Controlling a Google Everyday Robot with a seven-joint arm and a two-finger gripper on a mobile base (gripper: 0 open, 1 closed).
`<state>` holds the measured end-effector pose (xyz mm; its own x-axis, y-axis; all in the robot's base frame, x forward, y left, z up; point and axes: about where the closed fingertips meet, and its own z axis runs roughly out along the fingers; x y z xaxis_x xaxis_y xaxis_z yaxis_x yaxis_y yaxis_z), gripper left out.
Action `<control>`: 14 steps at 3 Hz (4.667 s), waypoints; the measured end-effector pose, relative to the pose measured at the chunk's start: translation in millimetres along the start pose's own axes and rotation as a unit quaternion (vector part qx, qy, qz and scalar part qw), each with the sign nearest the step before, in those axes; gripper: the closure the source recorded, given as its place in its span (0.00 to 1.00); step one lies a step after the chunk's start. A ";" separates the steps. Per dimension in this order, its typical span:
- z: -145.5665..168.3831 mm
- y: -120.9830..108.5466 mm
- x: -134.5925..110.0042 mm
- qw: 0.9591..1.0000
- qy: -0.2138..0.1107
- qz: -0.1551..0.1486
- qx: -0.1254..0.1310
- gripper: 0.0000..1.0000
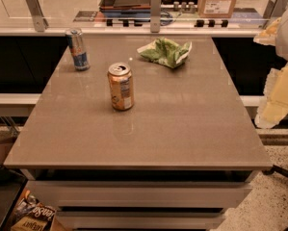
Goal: Pick green jalapeno chip bag
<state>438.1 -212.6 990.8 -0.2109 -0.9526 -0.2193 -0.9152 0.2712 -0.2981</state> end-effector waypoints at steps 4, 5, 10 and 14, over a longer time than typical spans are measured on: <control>8.8 -53.6 -25.3 0.998 -0.010 -0.050 0.038 0.00; 24.6 -91.3 -42.3 0.996 -0.037 -0.061 0.047 0.00; 131.2 -188.2 -150.5 0.973 -0.209 -0.023 0.097 0.00; 188.1 -204.6 -140.4 0.980 -0.123 -0.072 0.136 0.00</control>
Offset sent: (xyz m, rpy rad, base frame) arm 0.0214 0.0038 0.0044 -0.0329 -0.0285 0.0472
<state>719.6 -108.3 907.9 0.0340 -0.9309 -0.3637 -0.7975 0.1940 -0.5713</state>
